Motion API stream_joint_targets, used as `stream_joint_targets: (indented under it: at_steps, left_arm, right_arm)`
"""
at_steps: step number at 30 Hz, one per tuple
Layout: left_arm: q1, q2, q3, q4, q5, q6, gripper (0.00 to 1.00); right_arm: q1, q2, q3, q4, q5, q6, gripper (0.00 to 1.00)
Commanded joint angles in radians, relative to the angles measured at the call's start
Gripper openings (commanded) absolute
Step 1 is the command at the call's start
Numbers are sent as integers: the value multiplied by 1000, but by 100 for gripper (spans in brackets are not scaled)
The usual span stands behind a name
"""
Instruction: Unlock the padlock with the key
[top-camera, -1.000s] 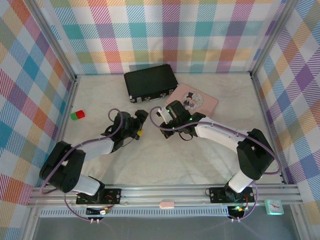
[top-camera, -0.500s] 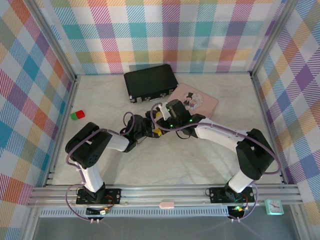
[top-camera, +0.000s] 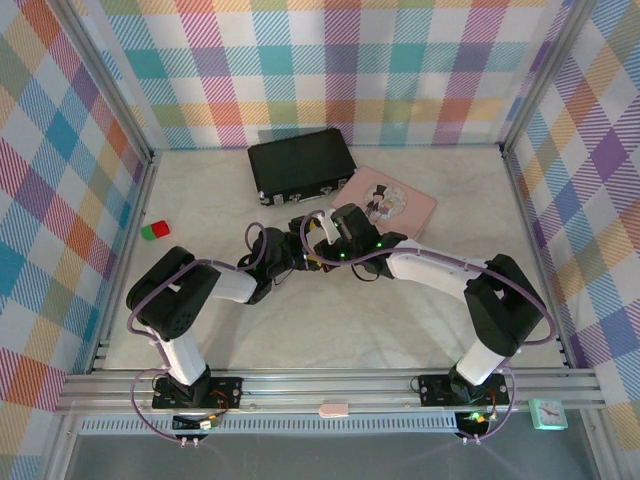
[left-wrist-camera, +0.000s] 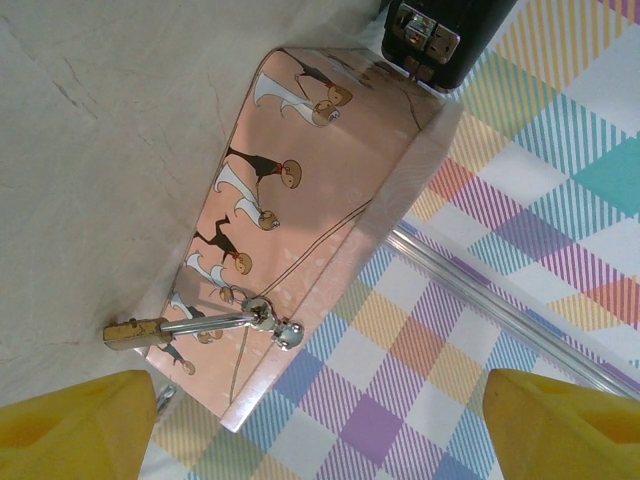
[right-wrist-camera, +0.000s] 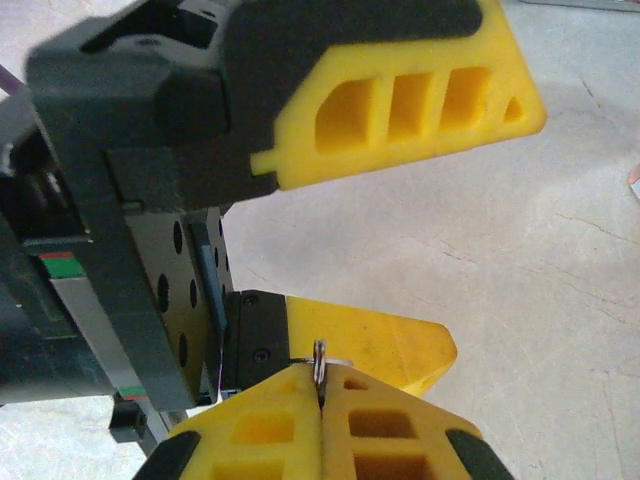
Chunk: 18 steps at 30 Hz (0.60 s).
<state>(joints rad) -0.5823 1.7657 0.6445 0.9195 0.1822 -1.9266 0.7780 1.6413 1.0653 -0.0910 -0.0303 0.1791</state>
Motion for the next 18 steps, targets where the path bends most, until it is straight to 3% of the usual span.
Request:
stream_joint_targets:
  at_steps: [1,5,18]
  left_arm:
    - [-7,-30,-1,65,-10,-26,82]
    - [-6,-25,-6,67,-17,-21,69]
    - [-7,6,7,102,-7,-5,7]
  right_arm:
    - [-3,-5,-19,26,-2,11,0]
    - [-5,-37,-37,25,-2,12,0]
    - [-20,-82,-54,19,-15,19,0]
